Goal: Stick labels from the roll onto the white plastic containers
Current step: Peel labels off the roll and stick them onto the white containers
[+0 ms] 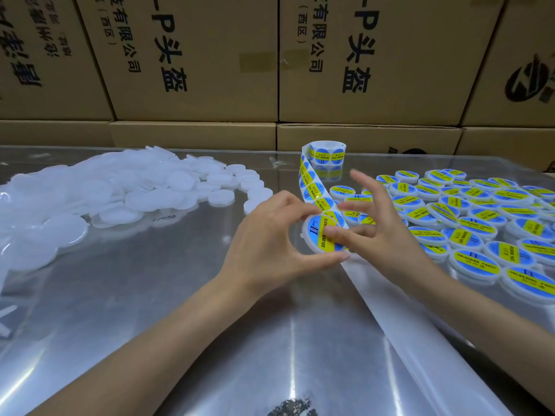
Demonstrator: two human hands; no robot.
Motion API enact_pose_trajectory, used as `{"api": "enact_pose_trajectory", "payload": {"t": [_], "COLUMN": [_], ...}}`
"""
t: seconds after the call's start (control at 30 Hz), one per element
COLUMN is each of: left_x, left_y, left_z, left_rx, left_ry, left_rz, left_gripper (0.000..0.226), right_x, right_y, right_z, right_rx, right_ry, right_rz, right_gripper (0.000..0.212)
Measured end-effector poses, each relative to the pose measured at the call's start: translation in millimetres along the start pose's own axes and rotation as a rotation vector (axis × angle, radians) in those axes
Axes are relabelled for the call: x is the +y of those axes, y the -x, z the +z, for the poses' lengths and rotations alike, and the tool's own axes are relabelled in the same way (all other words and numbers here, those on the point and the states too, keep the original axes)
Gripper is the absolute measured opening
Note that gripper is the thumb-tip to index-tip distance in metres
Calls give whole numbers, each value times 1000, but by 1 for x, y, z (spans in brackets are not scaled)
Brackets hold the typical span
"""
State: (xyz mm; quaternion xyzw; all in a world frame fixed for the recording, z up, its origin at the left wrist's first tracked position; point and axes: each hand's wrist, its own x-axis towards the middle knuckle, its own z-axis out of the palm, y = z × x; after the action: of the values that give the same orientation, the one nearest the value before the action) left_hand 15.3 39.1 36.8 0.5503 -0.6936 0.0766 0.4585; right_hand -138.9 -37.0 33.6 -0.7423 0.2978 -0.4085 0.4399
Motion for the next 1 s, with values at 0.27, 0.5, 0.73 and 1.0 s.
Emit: {"api": "enact_pose_trajectory", "payload": {"t": [0.27,0.5,0.73,1.0], "left_x": [-1,5,-2,-25], "left_y": [3,5,4,3], "left_z": [2,13,16,15], "left_rx": [-44,-83,-46,122], "left_ry": [-15,-45,5,35], "left_rz": [149,226,316,143], "left_gripper": [61,50,27,10], "right_x": [-5,0,2,8], "right_y": [5,0,-4,-8], "right_z": [9,6,8,-9], "right_rx": [-156,-7,7,175], "right_ry": [-72,-81,-156,-301], "right_rz": [67,247,333,410], "right_gripper": [33,68,63,23]}}
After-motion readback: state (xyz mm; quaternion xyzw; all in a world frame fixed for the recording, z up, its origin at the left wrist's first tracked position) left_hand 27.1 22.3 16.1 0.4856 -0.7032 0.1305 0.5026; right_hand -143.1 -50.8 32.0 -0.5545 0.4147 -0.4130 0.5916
